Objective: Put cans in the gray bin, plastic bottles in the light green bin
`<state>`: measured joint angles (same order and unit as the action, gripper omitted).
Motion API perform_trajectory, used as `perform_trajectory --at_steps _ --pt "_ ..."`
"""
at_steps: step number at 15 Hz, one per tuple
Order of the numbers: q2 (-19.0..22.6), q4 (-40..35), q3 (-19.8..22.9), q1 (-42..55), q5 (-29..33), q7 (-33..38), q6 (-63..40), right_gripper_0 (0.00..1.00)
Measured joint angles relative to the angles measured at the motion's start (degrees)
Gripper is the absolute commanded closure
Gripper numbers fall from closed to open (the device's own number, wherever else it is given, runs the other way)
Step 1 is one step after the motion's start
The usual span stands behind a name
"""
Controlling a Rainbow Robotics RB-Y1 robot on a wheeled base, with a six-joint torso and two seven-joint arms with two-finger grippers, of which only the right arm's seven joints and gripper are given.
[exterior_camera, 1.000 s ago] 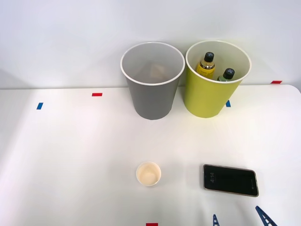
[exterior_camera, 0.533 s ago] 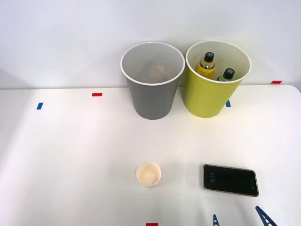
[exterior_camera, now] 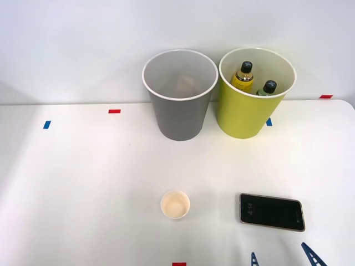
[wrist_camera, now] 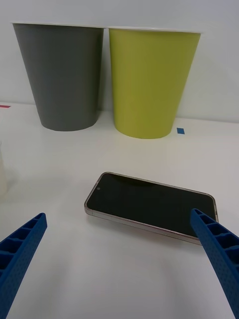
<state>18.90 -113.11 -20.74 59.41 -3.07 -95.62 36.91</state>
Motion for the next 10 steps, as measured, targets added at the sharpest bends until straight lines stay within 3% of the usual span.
perform_trajectory --at_steps 10 --pt "0.0 0.0 0.0 0.0 0.0 0.0 0.0 0.0"
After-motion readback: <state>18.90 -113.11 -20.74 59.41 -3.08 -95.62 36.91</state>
